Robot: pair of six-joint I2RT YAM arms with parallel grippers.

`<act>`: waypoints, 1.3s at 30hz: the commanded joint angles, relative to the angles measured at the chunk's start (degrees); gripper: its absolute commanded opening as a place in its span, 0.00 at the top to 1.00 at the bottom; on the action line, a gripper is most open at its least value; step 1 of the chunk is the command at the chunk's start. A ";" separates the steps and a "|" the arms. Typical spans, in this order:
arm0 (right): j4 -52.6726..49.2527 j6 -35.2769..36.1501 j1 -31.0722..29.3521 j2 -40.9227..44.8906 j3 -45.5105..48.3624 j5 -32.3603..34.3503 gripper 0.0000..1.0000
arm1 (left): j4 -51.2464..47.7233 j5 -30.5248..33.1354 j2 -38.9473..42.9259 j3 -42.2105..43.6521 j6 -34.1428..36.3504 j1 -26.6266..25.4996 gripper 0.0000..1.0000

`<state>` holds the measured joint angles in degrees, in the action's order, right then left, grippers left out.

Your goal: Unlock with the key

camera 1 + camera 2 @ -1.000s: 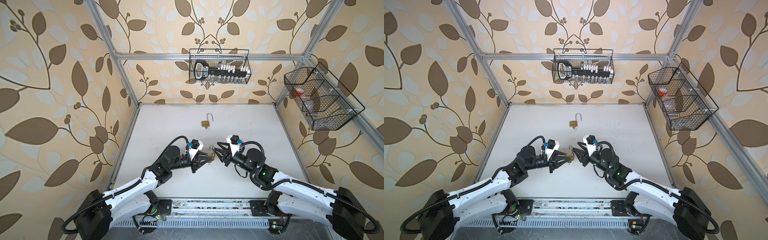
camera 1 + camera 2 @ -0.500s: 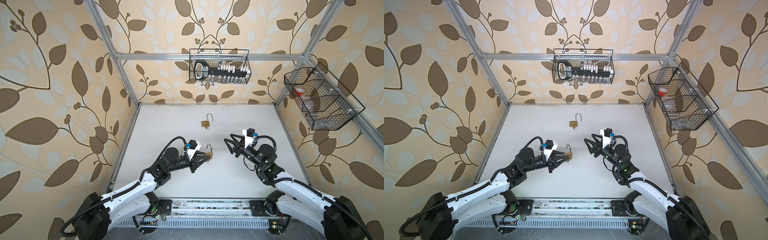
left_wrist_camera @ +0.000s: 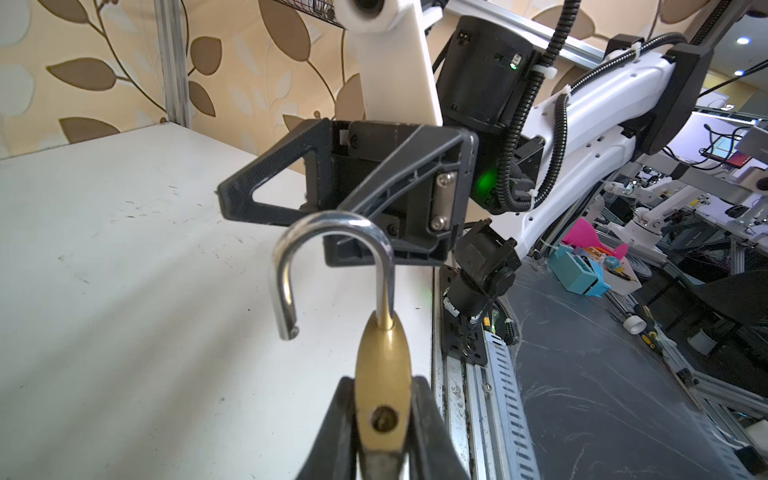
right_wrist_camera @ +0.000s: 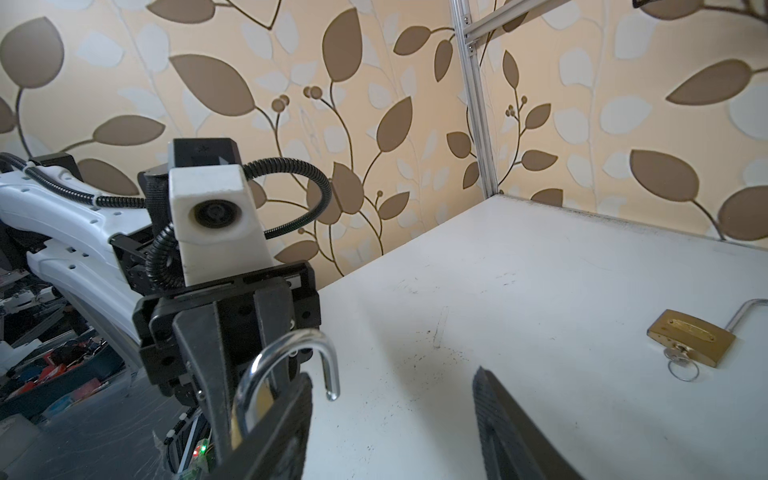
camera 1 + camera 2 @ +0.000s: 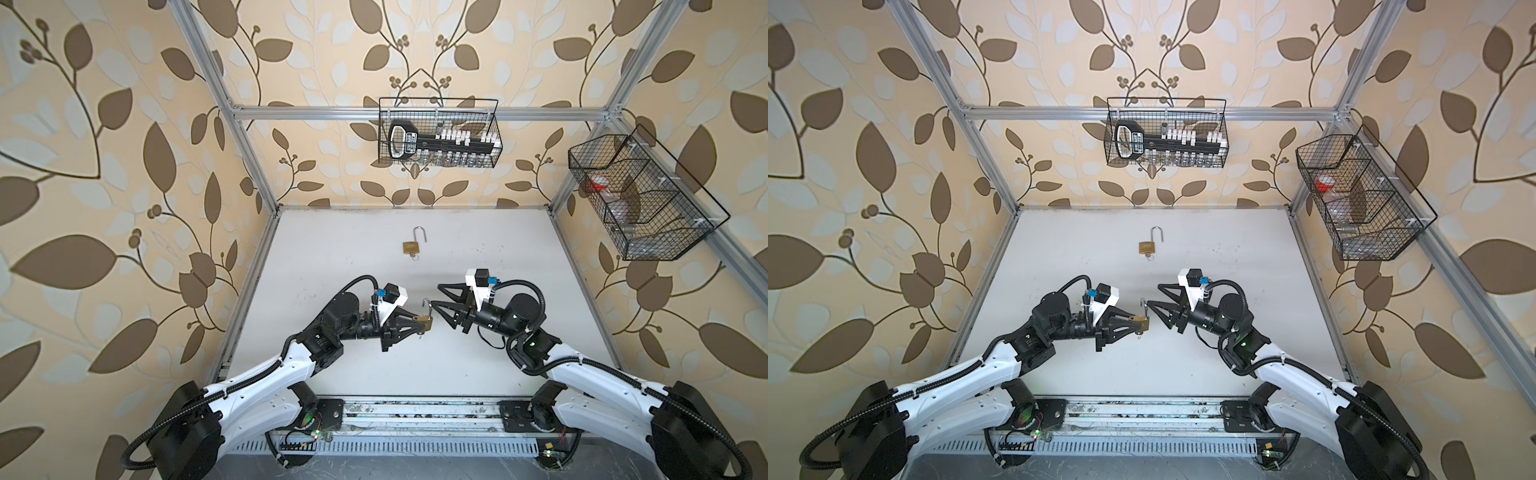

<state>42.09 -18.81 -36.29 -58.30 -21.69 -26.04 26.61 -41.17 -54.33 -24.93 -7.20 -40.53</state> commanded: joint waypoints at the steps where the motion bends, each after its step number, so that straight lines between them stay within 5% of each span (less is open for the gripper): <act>1: 0.06 2.29 -1.14 -0.85 -2.02 -2.35 0.39 | 6.30 -2.69 1.50 -2.53 -0.59 -0.15 1.00; 9: -0.47 4.02 -2.87 -0.12 -2.34 -3.64 0.39 | 6.26 -3.00 0.62 -2.82 -0.65 -0.09 1.00; 21: -8.11 4.52 -5.52 0.09 -4.10 14.17 0.43 | 7.49 -7.52 -2.74 -4.47 -2.54 -0.25 1.00; 28: -17.93 6.70 -12.19 2.22 -5.55 44.74 0.38 | 5.98 1.89 -2.01 -3.81 -2.04 -0.86 1.00; 31: -19.15 7.12 -13.80 2.57 -5.85 50.28 0.38 | 4.83 5.06 -2.54 -4.11 -0.71 -1.66 1.00; 39: -20.82 7.65 -16.01 3.08 -6.29 57.24 0.37 | 4.95 25.76 -2.04 -1.89 2.25 -6.75 1.00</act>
<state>23.64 -12.60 -52.45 -56.07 -26.37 23.42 27.16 -23.70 -58.02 -26.15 -7.60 -45.80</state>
